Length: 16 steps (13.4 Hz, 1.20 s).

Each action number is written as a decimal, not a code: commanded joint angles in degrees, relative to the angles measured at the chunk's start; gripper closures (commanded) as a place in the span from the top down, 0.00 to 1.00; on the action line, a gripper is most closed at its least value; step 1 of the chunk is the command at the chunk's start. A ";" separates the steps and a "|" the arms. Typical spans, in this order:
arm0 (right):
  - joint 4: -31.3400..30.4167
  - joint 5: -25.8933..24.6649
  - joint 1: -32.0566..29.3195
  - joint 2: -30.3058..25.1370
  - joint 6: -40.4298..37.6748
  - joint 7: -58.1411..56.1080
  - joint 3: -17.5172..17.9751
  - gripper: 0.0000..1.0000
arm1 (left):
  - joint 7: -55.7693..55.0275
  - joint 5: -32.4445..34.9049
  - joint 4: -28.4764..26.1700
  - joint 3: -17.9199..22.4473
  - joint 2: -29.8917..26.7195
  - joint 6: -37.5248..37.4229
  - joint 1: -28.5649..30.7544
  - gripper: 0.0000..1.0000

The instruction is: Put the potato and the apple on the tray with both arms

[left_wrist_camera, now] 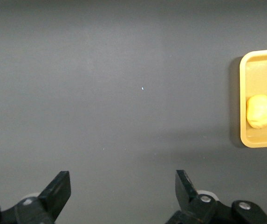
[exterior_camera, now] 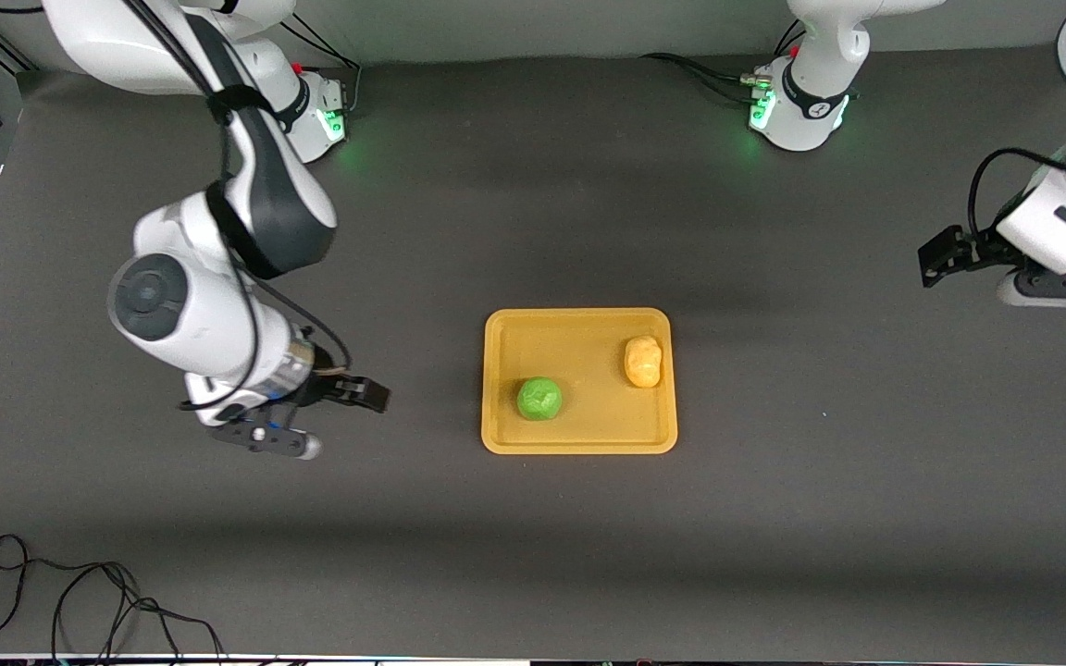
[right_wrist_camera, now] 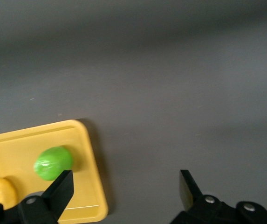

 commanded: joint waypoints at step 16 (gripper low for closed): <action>-12.88 -3.27 -23.36 -25.72 -16.07 -16.54 7.40 1.00 | 1.03 -0.30 -3.12 -0.33 -1.62 0.04 0.47 1.00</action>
